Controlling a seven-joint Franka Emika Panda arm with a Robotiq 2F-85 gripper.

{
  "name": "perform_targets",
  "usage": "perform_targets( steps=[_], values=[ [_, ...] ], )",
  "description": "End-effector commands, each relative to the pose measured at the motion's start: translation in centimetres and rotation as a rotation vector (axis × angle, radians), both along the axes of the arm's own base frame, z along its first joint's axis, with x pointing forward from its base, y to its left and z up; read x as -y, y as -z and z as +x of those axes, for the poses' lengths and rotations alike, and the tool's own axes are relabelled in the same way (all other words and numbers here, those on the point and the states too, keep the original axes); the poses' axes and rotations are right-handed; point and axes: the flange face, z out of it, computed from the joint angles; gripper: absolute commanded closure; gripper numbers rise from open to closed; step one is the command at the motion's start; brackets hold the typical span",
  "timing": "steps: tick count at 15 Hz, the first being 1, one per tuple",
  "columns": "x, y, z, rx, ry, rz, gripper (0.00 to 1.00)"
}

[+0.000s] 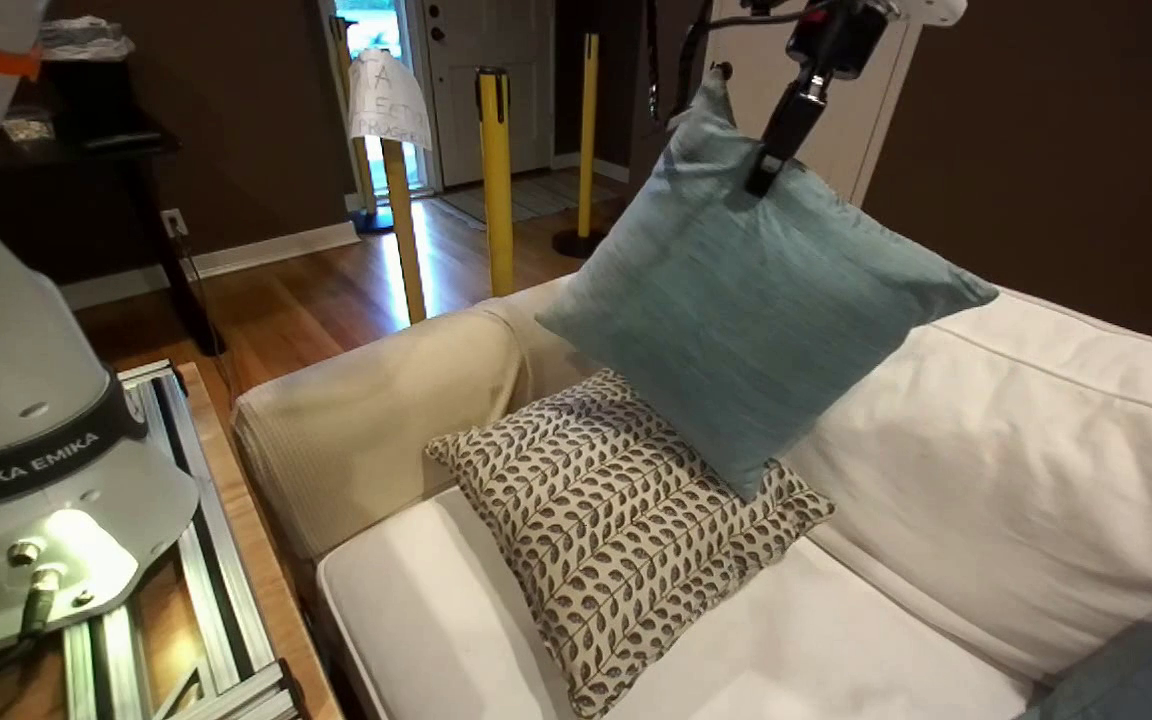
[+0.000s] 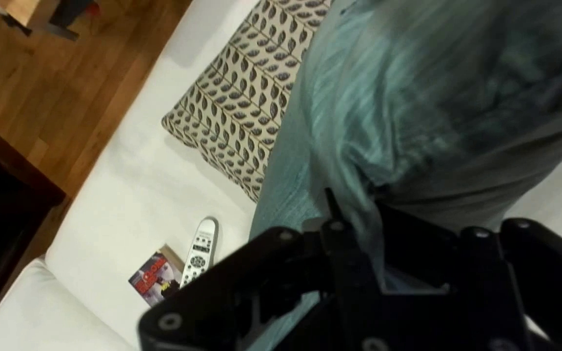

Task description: Pick up the beige and black pillow on the far left and lay it on the couch, pick up the blue pillow and stack it on the lying beige and black pillow

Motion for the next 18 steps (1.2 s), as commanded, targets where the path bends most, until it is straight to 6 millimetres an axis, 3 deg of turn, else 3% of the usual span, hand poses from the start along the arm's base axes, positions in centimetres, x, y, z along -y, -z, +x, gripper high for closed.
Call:
perform_targets(
  steps=[1, 8, 18],
  values=[
    [-2.5, -1.6, -2.9, -0.103, 0.074, 0.045, 0.97],
    [-5.1, -3.2, -5.8, -0.264, 0.177, 0.0, 0.97],
    [-5.3, -1.8, -8.6, -0.555, 0.18, -0.083, 0.97]
  ],
)
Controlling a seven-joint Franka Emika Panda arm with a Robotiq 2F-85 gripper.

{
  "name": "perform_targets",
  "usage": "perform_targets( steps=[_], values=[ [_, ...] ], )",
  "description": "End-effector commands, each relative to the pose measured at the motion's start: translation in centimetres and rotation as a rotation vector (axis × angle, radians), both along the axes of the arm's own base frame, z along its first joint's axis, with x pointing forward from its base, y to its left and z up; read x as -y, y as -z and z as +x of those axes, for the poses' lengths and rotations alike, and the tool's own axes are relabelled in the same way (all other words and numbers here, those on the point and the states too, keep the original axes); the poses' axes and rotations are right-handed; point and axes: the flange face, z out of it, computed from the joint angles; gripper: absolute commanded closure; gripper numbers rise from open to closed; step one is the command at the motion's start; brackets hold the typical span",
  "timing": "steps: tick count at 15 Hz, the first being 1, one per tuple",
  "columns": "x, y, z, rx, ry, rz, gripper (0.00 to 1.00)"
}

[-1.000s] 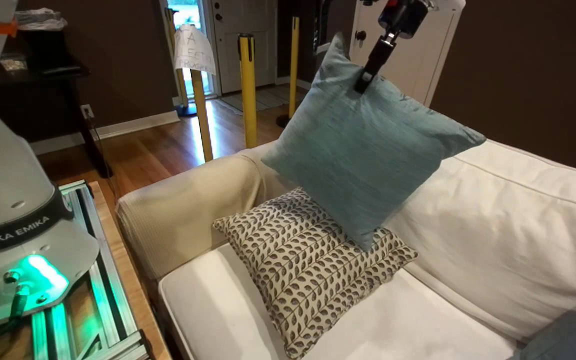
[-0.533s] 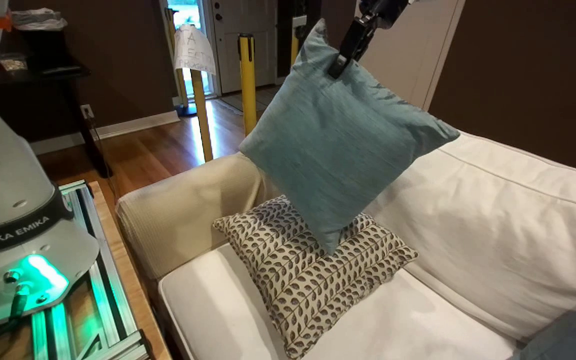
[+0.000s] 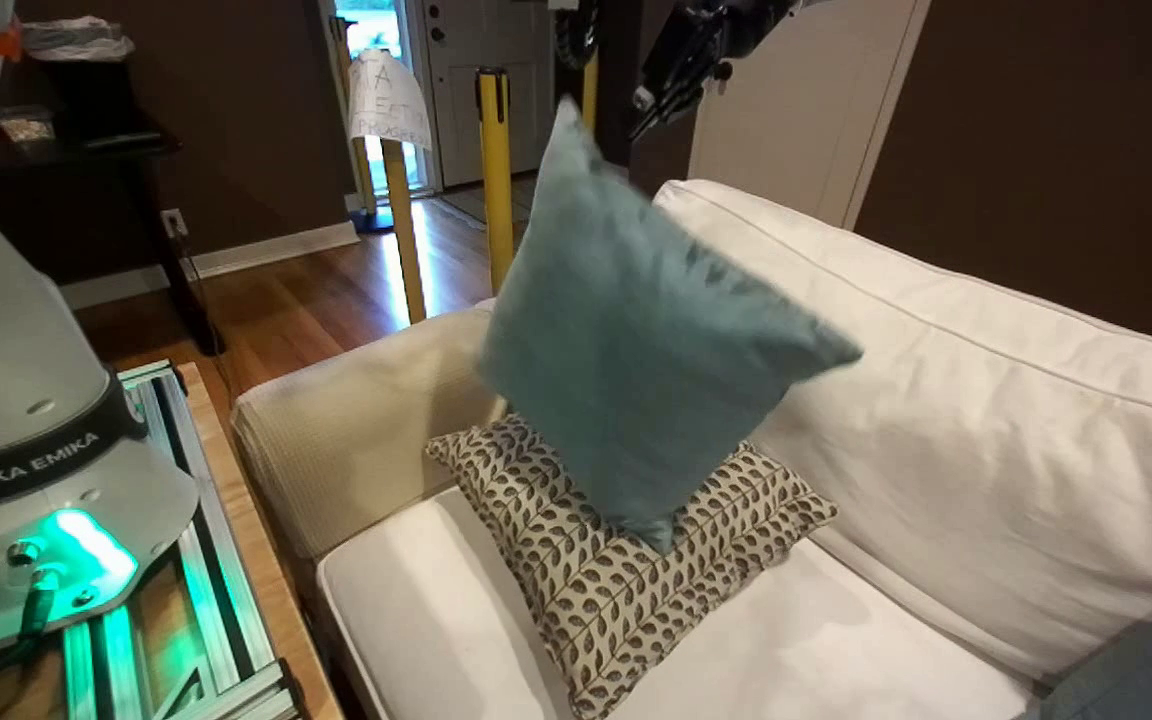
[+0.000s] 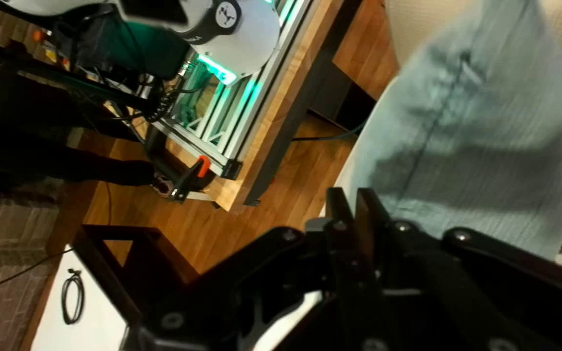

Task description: Pick up the beige and black pillow on the far left and lay it on the couch, pick up the blue pillow and stack it on the lying beige and black pillow

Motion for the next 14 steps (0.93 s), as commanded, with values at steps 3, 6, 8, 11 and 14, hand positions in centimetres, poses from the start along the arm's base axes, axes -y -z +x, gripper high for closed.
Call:
perform_targets(
  steps=[3, 6, 8, 11, 14],
  values=[
    [0.0, 0.4, -0.9, -0.109, 0.001, -0.039, 0.97],
    [0.6, 1.1, -0.6, -0.112, 0.004, -0.041, 0.97],
    [1.2, 1.5, -0.4, -0.11, 0.009, -0.045, 0.73],
    [1.8, 1.9, -0.3, -0.11, 0.013, -0.036, 0.48],
    [2.5, 1.8, -0.2, -0.1, 0.02, -0.033, 0.26]
  ],
)
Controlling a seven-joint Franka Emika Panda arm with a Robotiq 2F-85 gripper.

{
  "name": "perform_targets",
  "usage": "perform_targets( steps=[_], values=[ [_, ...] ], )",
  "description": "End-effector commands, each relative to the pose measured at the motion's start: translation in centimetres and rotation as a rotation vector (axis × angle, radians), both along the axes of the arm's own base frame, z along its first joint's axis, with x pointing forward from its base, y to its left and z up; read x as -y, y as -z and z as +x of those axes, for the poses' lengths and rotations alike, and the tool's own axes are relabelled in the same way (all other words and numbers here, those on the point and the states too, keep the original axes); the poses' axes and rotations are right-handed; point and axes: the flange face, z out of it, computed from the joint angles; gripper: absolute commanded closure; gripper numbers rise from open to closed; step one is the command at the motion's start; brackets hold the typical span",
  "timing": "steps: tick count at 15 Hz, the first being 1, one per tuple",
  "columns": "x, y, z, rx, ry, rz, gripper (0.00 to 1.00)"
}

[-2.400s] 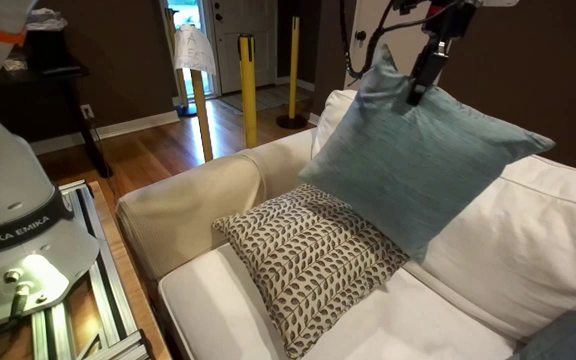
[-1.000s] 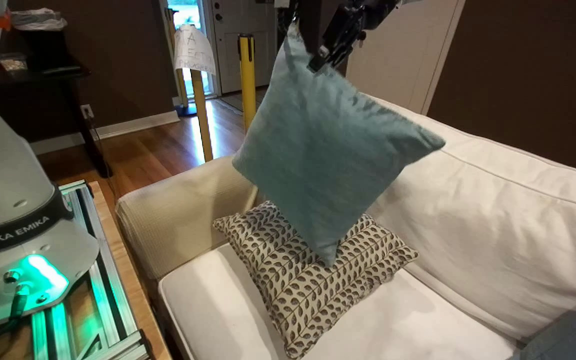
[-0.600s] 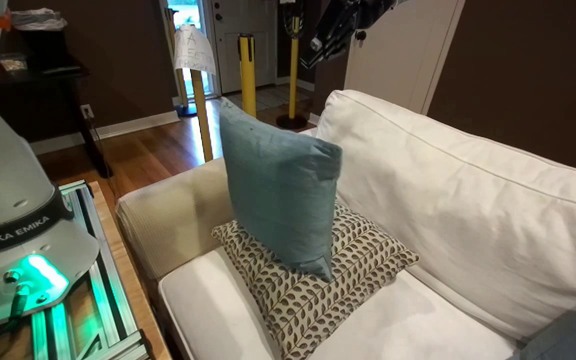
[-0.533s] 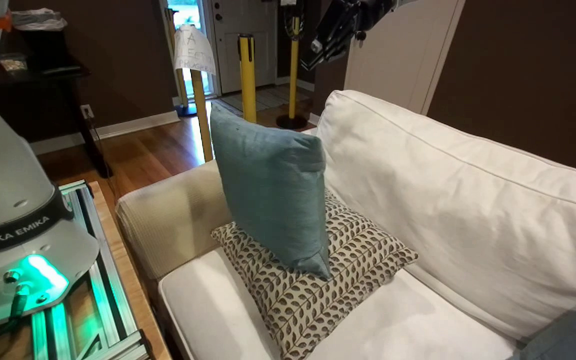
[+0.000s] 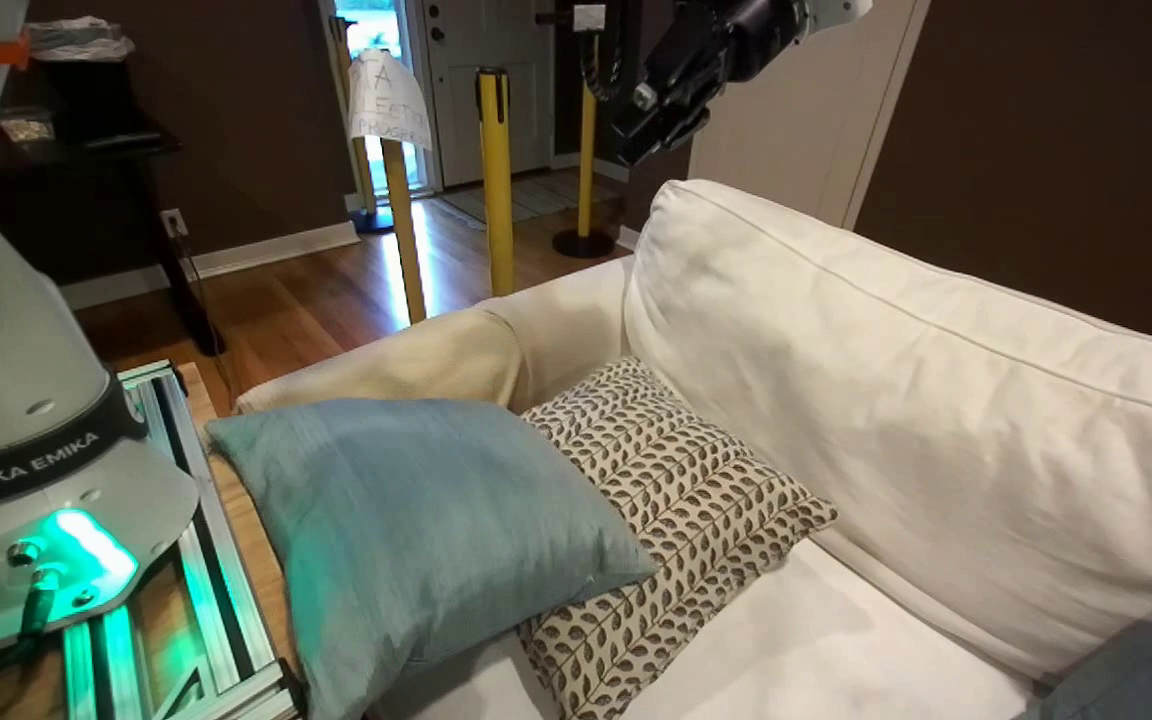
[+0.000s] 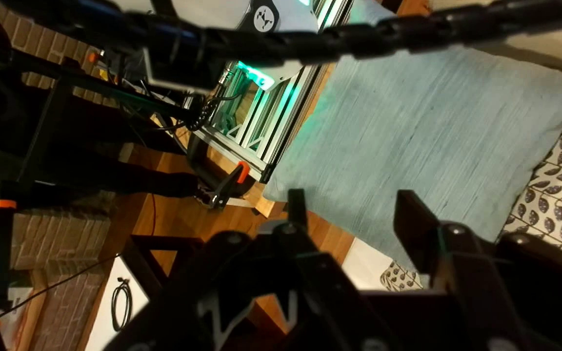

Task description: Pick up the beige and black pillow on the far left and lay it on the couch, pick up the blue pillow and stack it on the lying beige and black pillow

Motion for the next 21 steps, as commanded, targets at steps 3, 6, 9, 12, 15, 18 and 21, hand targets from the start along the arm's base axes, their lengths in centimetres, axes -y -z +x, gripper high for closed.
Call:
perform_targets(
  steps=[3, 6, 9, 12, 15, 18, 21],
  values=[
    [1.2, -0.4, 0.5, 0.025, -0.003, 0.011, 0.01],
    [1.4, -0.8, 1.2, 0.109, -0.075, 0.02, 0.0],
    [1.3, 0.5, 3.0, 0.253, -0.204, 0.004, 0.0],
    [0.5, 2.7, 4.4, 0.431, -0.254, 0.06, 0.0],
    [-0.5, 5.4, 4.2, 0.546, -0.294, 0.16, 0.0],
    [-1.7, 7.8, 2.6, 0.609, -0.332, 0.291, 0.0],
    [-2.6, 10.7, 0.0, 0.597, -0.411, 0.434, 0.0]
  ],
)
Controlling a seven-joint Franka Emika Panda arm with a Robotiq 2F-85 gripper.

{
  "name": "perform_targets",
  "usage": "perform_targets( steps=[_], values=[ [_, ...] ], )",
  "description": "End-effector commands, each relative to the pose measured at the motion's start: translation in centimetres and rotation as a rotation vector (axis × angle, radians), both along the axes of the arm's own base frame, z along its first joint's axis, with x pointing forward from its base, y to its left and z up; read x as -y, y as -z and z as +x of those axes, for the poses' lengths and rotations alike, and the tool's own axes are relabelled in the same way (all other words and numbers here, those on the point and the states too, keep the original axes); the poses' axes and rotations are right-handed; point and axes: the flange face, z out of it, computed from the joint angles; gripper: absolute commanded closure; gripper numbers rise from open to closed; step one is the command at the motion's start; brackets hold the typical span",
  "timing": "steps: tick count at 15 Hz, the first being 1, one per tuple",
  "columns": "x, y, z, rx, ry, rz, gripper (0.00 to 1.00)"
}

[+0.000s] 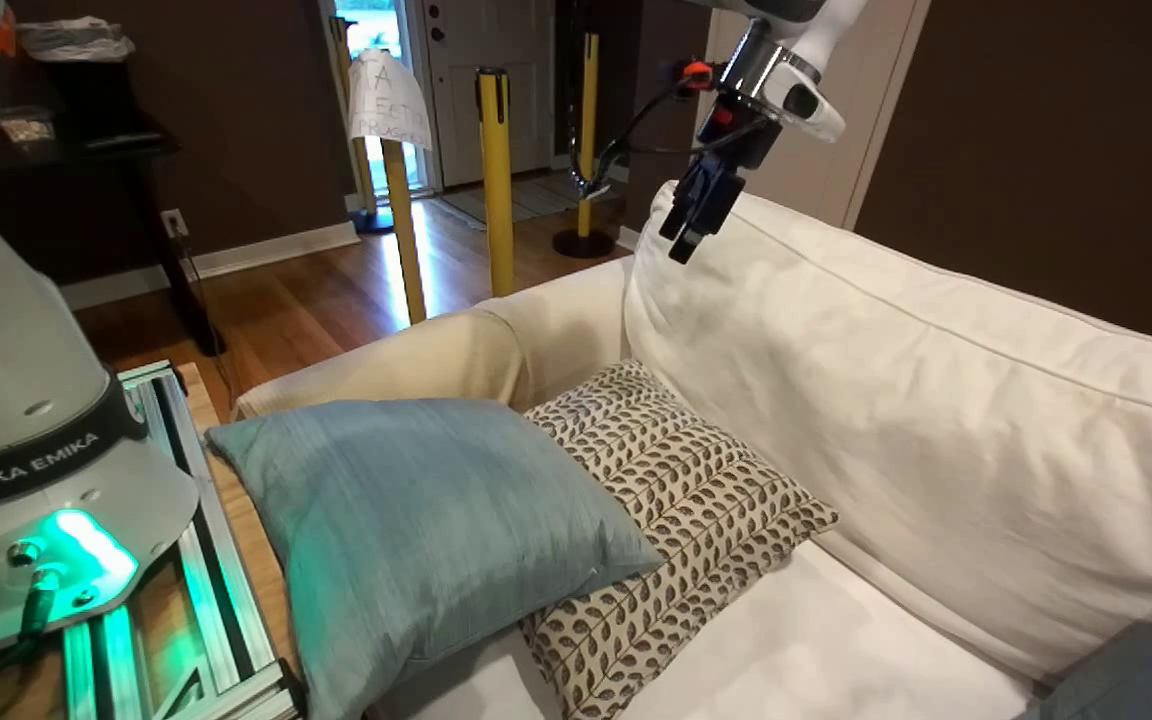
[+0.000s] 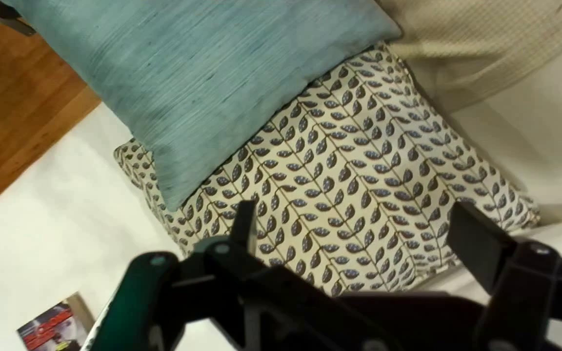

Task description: Pick up the beige and black pillow on the far left and lay it on the couch, pick up the blue pillow and stack it on the lying beige and black pillow

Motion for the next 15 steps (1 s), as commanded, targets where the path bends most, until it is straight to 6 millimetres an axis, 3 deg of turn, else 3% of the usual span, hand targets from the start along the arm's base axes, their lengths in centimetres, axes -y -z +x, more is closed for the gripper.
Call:
perform_targets(
  steps=[1, 4, 8, 12, 15],
  values=[
    [-0.3, 0.8, -0.9, -0.009, -0.037, 0.036, 0.0],
    [-0.6, 2.1, -2.4, -0.02, -0.082, 0.08, 0.0],
    [-1.3, 2.1, -2.7, -0.028, -0.097, 0.09, 0.0],
    [-4.9, 5.4, -4.5, -0.133, -0.128, 0.016, 0.0],
    [-7.6, 9.0, -6.4, -0.191, -0.128, -0.073, 0.0]
  ],
)
